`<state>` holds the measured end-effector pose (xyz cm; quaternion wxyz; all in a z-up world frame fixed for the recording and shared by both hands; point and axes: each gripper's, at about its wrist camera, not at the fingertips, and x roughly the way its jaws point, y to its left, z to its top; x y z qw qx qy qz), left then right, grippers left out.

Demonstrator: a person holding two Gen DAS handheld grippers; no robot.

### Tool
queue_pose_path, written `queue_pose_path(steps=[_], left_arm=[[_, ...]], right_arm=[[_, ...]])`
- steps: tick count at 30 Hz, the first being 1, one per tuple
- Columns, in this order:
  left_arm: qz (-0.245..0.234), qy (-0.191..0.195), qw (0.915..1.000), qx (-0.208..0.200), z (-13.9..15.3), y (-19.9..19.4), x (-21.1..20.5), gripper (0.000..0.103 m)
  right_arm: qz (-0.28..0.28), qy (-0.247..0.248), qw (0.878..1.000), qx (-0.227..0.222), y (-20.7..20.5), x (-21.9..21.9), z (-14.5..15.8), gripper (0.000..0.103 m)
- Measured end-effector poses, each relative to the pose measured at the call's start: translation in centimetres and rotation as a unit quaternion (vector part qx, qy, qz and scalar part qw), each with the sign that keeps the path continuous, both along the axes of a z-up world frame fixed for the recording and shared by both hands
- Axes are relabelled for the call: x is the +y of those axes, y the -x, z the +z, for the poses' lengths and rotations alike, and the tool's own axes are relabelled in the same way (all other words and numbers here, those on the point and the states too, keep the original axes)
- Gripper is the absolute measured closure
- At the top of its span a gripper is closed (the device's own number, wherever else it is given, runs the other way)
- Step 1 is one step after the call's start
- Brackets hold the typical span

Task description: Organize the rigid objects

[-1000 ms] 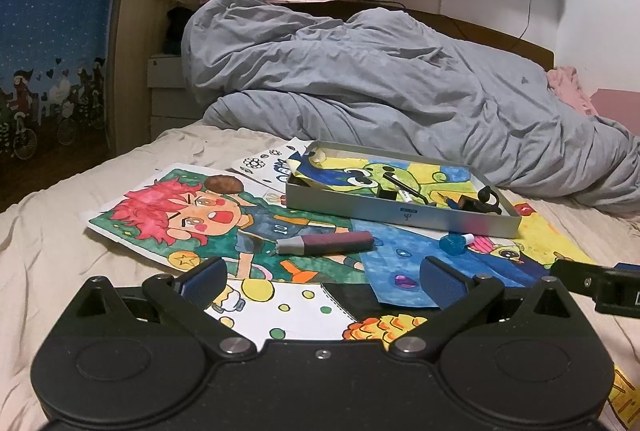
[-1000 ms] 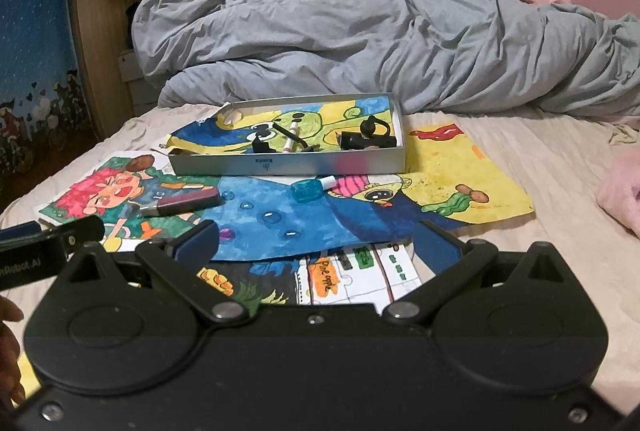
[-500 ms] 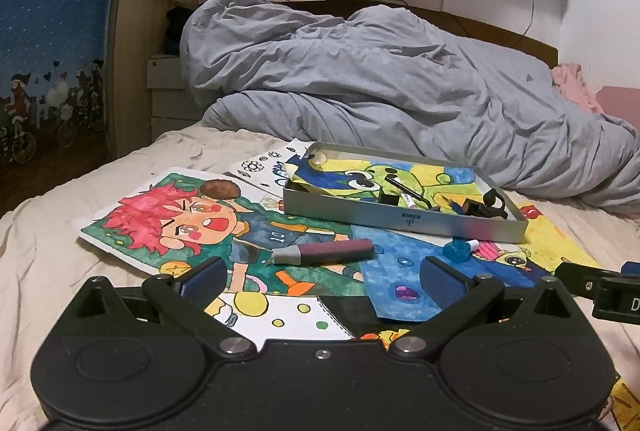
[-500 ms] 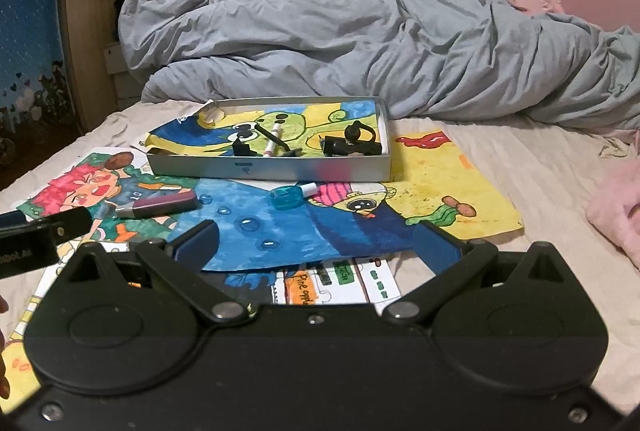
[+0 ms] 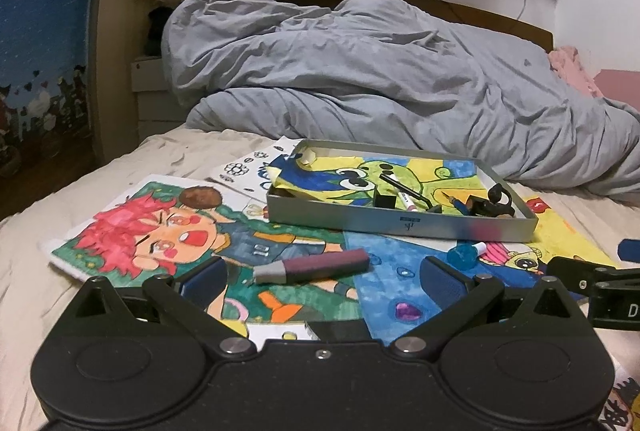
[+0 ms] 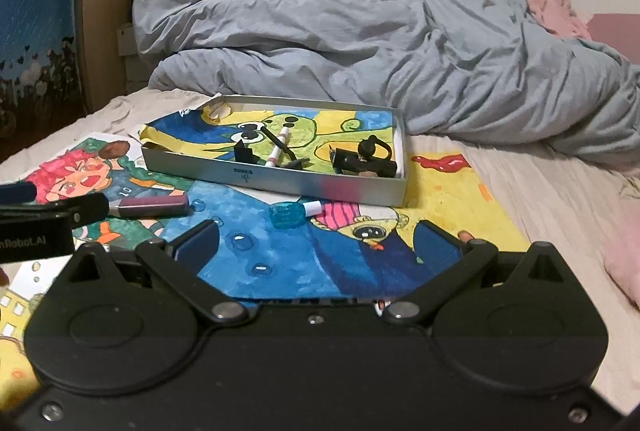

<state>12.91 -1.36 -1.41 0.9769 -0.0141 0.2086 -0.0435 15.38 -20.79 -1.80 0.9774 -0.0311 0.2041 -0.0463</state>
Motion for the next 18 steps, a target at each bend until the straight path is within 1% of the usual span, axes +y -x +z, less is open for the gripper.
queue_pose_path(steps=[9, 14, 18], left_arm=[[-0.029, -0.016, 0.9993, 0.017, -1.2, -4.3, 0.8, 0.001], [-0.068, -0.038, 0.9962, 0.037, -2.1, -7.7, 1.4, 0.001], [-0.098, -0.041, 0.9929, 0.054, -2.9, -10.2, 1.6, 0.001]], right_arm=[[0.029, 0.014, 0.999, 0.035, -4.3, -0.4, -1.6, 0.001], [0.031, 0.019, 0.998, 0.059, -6.9, -0.7, -2.9, 0.001], [0.046, 0.015, 0.996, 0.069, -8.6, -0.9, -3.6, 0.001]])
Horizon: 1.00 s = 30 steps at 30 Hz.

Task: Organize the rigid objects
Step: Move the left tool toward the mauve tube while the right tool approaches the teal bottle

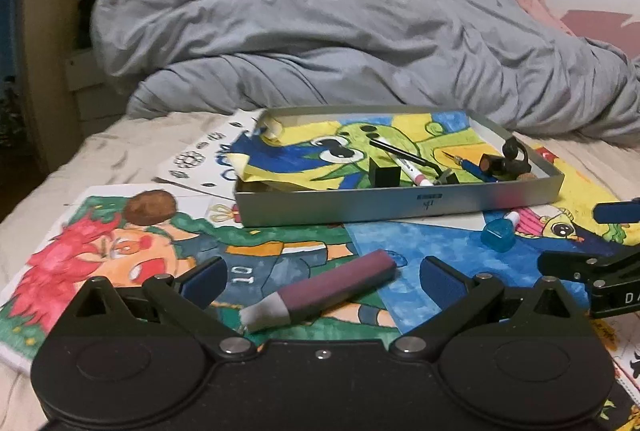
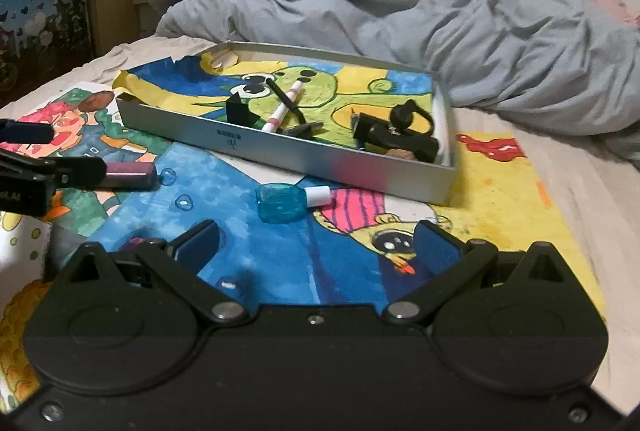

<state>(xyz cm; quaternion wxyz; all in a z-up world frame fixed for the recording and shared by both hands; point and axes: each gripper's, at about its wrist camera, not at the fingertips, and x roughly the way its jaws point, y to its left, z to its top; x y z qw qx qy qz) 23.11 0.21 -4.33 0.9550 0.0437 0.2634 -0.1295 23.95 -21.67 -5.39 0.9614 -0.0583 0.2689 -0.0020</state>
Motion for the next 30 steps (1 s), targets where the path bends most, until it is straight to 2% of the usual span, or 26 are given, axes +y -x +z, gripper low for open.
queue_pose_path(steps=[4, 7, 10, 13, 15, 20, 23, 25, 30], left_arm=[[-0.024, -0.003, 0.9996, 0.012, -0.8, -1.7, -0.1, 0.001], [-0.044, -0.009, 0.9987, 0.024, -1.3, -2.7, -0.2, 0.001], [-0.064, -0.015, 0.9971, 0.038, -1.6, -3.4, -0.4, 0.007], [-0.071, -0.002, 0.9955, 0.062, -1.8, -3.8, -0.3, 0.011], [-0.074, 0.002, 0.9943, 0.077, -2.0, -4.0, -0.5, 0.021], [-0.081, -0.018, 0.9927, 0.087, -2.0, -3.8, -1.4, 0.031], [-0.089, -0.022, 0.9908, 0.099, -1.6, -3.9, -1.7, 0.046], [-0.090, -0.023, 0.9899, 0.107, -1.3, -4.1, -1.9, 0.057], [-0.091, -0.017, 0.9872, 0.130, -0.9, -4.4, -2.5, 0.069]], right_arm=[[0.017, 0.017, 1.000, 0.007, -1.8, 0.1, -0.6, 0.001], [0.037, 0.011, 0.999, 0.024, -3.3, 0.1, -1.0, 0.001], [0.054, 0.002, 0.998, 0.039, -4.5, 0.1, -1.1, 0.001], [0.064, -0.006, 0.997, 0.047, -5.7, 0.1, -1.3, 0.001], [0.069, -0.013, 0.996, 0.051, -6.2, -0.1, -1.4, 0.001], [0.082, -0.019, 0.995, 0.062, -6.8, -0.2, -1.2, 0.001], [0.083, -0.017, 0.994, 0.069, -7.2, -0.2, -1.1, 0.001], [0.084, -0.020, 0.994, 0.068, -7.4, -0.1, -0.9, 0.004], [0.093, -0.031, 0.993, 0.065, -7.7, -0.1, -0.9, 0.012]])
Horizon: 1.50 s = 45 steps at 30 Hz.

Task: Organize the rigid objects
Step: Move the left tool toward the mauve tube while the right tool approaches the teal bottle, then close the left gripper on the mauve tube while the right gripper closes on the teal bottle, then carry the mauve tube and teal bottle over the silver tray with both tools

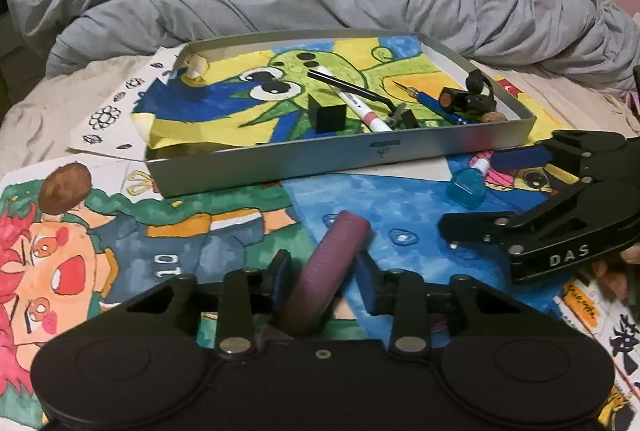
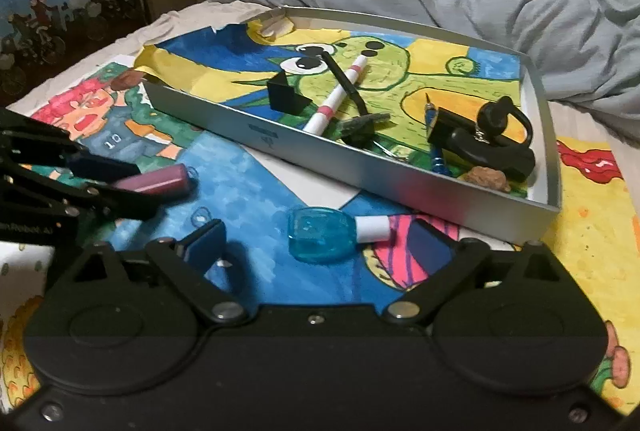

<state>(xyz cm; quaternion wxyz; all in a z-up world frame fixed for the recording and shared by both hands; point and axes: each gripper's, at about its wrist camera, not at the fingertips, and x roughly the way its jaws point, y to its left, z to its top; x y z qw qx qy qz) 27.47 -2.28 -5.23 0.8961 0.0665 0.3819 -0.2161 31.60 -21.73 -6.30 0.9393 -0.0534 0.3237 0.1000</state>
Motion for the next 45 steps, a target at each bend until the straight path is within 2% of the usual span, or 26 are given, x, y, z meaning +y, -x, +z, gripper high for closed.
queue_pose_path(steps=[3, 11, 12, 19, 26, 29, 32, 33, 40, 45], left_arm=[[0.002, 0.007, 0.9999, 0.008, 0.0, 0.1, -0.4, 0.072], [0.027, 0.006, 0.9995, 0.013, 0.2, 0.4, -1.1, 0.072], [0.030, 0.003, 0.9995, 0.013, 0.2, 0.5, -1.2, 0.072], [0.024, -0.039, 0.9990, -0.005, 0.8, 1.1, -2.0, 0.074], [0.010, -0.064, 0.9978, 0.012, 0.9, 1.3, -2.9, 0.074], [0.015, -0.076, 0.9969, 0.006, 1.0, 1.5, -3.2, 0.075], [0.029, -0.076, 0.9967, -0.001, 1.5, 1.5, -3.1, 0.077], [0.035, -0.075, 0.9965, -0.003, 1.7, 1.5, -3.0, 0.080], [0.051, -0.060, 0.9969, -0.013, 3.5, 1.6, -3.3, 0.081], [0.051, -0.039, 0.9976, -0.027, 4.7, 1.7, -4.2, 0.081]], right_arm=[[0.003, 0.010, 1.000, -0.008, 0.3, 0.3, -0.2, 0.016], [0.006, 0.007, 1.000, -0.023, 0.8, 0.2, -0.2, 0.056], [0.008, 0.007, 1.000, -0.024, 0.8, 0.3, -0.1, 0.057], [0.023, 0.013, 0.999, -0.021, 1.8, 1.3, -0.2, 0.057], [0.046, 0.015, 0.999, -0.011, 3.5, 2.3, -0.1, 0.057], [0.048, 0.011, 0.999, -0.013, 4.2, 2.6, 0.0, 0.058], [0.051, 0.004, 0.999, -0.018, 4.7, 2.6, 0.4, 0.058], [0.051, 0.002, 0.998, -0.022, 5.0, 2.5, 0.8, 0.058], [0.046, -0.013, 0.997, -0.053, 6.0, 1.6, 3.1, 0.058], [0.022, -0.025, 0.994, -0.103, 6.4, -0.1, 5.5, 0.058]])
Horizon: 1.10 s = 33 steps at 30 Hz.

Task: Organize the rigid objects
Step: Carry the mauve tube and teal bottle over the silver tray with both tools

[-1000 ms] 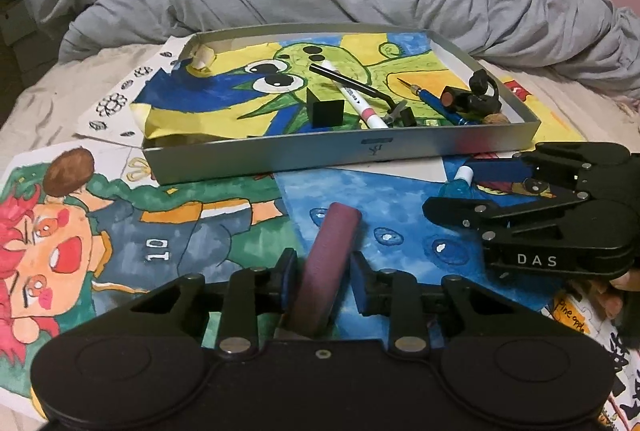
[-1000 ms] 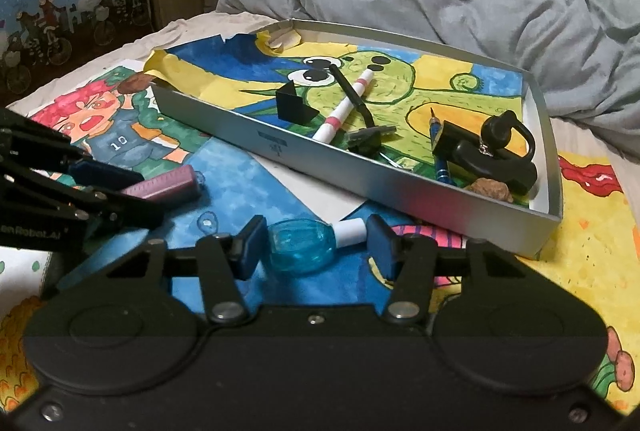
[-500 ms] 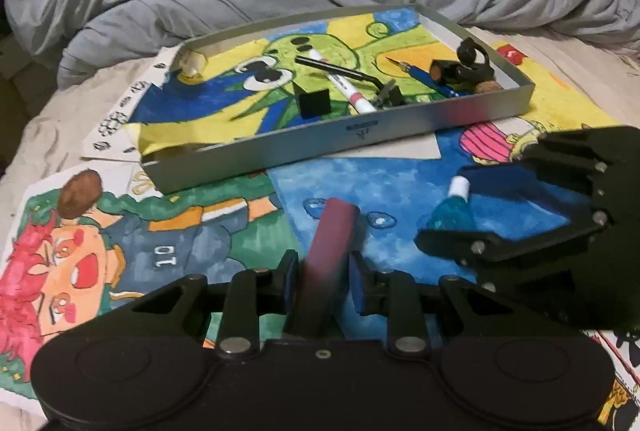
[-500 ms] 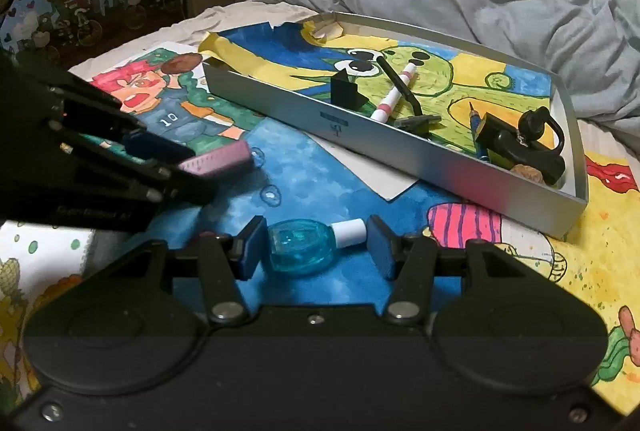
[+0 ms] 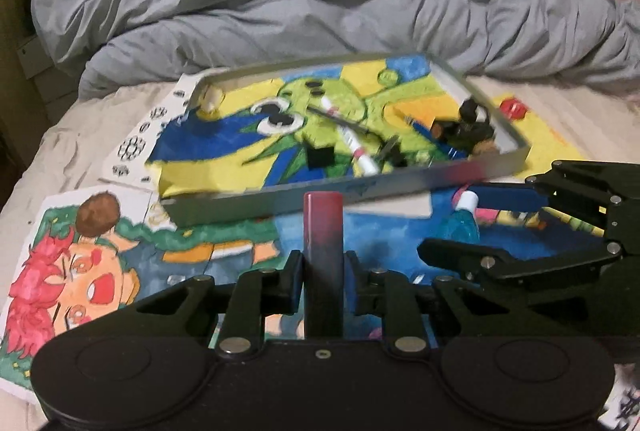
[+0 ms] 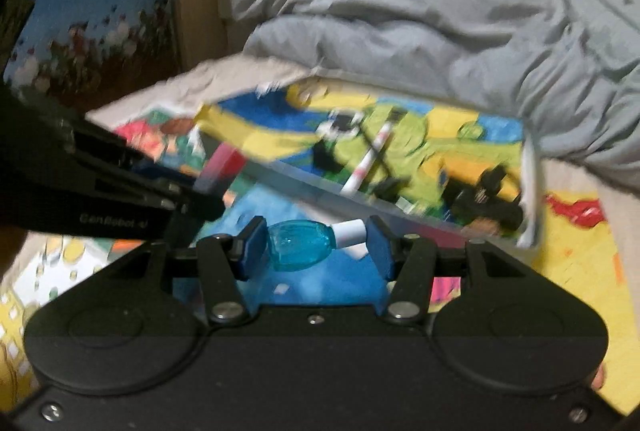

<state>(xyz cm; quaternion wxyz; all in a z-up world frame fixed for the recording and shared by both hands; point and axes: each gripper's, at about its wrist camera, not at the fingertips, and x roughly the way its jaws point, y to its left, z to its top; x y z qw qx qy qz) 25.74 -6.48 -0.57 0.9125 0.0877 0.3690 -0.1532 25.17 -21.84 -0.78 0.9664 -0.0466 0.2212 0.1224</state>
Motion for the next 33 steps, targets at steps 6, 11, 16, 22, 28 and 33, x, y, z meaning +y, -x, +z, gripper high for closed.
queue_pose_path(steps=[6, 11, 16, 22, 28, 33], left_arm=[[0.011, 0.038, 0.9988, -0.028, 2.0, -1.3, -1.1, 0.081], [0.013, 0.067, 0.9955, -0.067, 4.2, -3.2, -2.1, 0.081], [0.030, 0.095, 0.9911, -0.089, 5.4, -6.5, -3.0, 0.081], [0.039, 0.112, 0.9900, -0.076, 3.5, -10.3, -4.1, 0.081], [0.033, 0.121, 0.9911, -0.046, 0.8, -12.2, -4.5, 0.081], [0.037, 0.123, 0.9915, -0.019, -0.5, -13.0, -4.4, 0.081]], right_arm=[[-0.038, -0.034, 0.997, -0.050, 0.1, -3.2, 2.4, 0.058], [-0.061, -0.049, 0.993, -0.090, -0.3, -5.2, 3.5, 0.058], [-0.075, -0.028, 0.993, -0.086, -2.7, -5.8, 2.6, 0.058], [-0.082, -0.020, 0.994, -0.072, -5.1, -5.4, 0.9, 0.058], [-0.076, -0.010, 0.996, -0.044, -5.8, -4.4, -0.9, 0.058], [-0.076, 0.006, 0.997, -0.026, -6.0, -3.6, -2.1, 0.058]])
